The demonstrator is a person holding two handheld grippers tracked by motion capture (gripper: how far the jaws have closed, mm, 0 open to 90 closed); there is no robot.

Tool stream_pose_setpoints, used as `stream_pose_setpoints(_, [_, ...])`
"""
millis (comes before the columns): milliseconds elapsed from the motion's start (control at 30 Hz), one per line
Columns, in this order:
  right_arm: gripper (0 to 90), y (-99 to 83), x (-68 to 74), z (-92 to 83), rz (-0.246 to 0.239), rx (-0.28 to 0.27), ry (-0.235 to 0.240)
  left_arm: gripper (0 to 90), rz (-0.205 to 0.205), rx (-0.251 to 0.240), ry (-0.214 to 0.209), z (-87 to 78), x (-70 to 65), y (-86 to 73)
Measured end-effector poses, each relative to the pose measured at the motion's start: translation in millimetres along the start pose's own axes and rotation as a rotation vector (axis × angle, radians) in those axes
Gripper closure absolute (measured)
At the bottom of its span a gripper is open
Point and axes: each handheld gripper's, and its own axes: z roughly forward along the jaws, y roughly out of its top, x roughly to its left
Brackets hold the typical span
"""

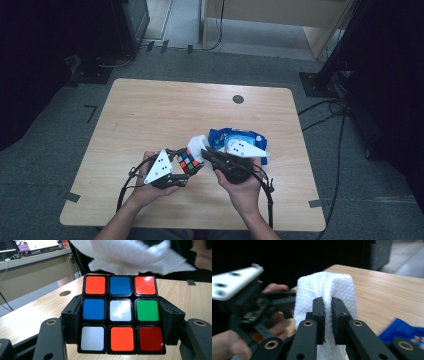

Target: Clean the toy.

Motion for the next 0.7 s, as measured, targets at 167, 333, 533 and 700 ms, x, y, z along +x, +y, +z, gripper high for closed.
stream_pose_setpoints(167, [82.9, -3.8, 7.9, 7.0, -0.017, 0.029, 0.021, 34.2, 0.003, -0.001, 0.001, -0.8, -1.6, 2.3])
stream_pose_setpoints(333, [83.0, -9.5, -1.4, 9.6, 0.015, 0.025, 0.000, 34.2, -0.018, -0.022, -0.005, -3.5, 0.9, 3.8])
stream_pose_setpoints(533, [83.0, -18.2, -14.9, 15.4, 0.033, 0.053, -0.045, 34.2, -0.024, -0.025, -0.004, -5.5, 3.0, 4.9])
stream_pose_setpoints(700, [82.8, -29.6, -27.1, 23.7, 0.022, 0.104, -0.096, 34.2, -0.044, -0.055, -0.002, -9.2, 6.5, 7.3])
